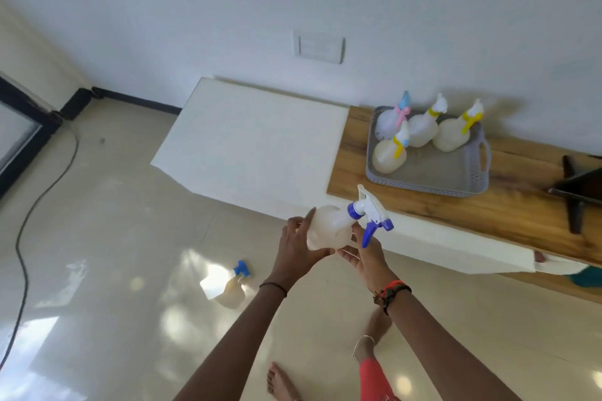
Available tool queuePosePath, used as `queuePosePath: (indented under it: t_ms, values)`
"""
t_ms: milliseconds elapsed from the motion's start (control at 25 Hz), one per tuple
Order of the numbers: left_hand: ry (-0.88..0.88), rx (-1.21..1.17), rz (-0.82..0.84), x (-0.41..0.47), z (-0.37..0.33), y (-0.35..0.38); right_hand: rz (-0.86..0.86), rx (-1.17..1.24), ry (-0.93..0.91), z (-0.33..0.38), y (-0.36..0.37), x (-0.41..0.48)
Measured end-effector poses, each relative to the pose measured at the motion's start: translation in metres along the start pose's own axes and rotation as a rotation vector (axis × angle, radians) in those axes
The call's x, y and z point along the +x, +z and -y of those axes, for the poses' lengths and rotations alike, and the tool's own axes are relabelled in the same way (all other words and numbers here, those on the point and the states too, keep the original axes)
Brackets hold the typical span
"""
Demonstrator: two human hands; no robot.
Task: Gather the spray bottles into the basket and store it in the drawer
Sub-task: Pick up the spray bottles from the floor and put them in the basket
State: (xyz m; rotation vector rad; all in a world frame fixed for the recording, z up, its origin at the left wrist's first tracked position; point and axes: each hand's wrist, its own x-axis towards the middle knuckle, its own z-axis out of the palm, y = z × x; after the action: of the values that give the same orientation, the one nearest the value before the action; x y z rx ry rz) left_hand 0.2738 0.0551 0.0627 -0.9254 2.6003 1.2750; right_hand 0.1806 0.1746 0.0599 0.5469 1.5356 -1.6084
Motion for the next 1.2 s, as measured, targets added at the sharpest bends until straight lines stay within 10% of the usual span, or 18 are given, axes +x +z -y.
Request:
queuePosePath:
  t_ms: [520,1200]
  values:
    - [-0.143,-0.458,0.164,0.145,-0.178,0.125,-0.254,0.253,0.024,0.146,-0.138,0.112]
    - [-0.439,-0.814,0.261,0.255,-0.196,0.205,-0.458,0.157,-0.039,0.175,-0.157,0.22]
